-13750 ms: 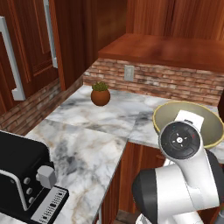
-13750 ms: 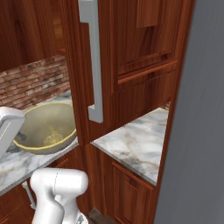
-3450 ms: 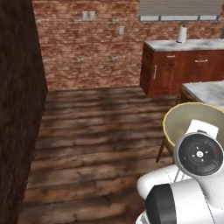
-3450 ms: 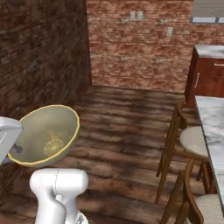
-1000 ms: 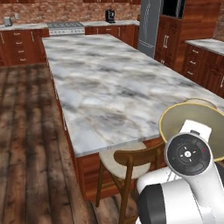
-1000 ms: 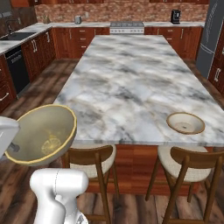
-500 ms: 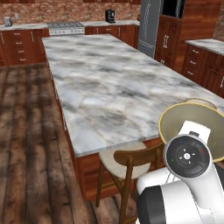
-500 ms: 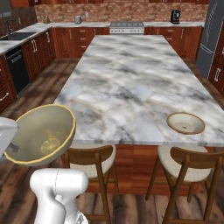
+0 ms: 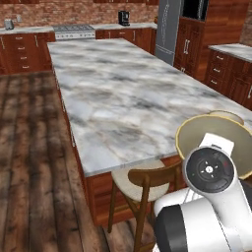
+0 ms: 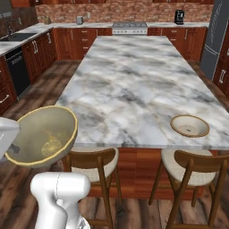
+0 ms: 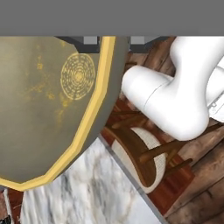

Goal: Pick up the bowls from the cabinet and place each bowl in front of a stool on the dining counter.

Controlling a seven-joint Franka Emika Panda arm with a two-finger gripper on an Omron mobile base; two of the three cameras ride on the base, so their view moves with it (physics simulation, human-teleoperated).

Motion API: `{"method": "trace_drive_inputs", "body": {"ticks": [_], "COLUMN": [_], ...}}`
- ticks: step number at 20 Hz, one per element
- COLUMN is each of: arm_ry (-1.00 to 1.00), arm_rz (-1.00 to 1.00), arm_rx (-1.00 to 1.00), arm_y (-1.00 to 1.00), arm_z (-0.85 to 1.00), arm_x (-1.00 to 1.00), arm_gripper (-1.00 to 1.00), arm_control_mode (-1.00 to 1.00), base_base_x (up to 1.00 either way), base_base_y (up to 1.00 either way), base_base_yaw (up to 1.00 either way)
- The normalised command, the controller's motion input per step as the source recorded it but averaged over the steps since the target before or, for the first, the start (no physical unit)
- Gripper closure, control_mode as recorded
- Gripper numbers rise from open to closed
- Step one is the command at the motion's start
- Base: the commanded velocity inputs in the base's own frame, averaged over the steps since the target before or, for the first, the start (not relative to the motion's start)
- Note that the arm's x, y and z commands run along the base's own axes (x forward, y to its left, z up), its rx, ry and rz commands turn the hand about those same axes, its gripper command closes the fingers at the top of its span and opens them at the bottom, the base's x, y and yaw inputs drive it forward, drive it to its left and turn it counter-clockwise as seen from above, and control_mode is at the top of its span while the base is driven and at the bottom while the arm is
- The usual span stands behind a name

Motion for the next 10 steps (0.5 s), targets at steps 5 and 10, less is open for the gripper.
{"method": "trace_drive_inputs", "body": {"ticks": [5,10], "arm_ry": [0.05,0.08], "arm_rz": [0.00,-0.04], "arm_rx": [0.10,0.07], "arm_y": [0.25,0.12], "arm_z": [0.34,0.05], "arm_x": [0.60,0.64], "arm_gripper": [1.00,1.00], "arm_control_mode": [-1.00,-1.00], "base_base_x": [0.00,0.00], "base_base_y": [0.00,0.00], "base_base_yaw": [0.00,0.00]}}
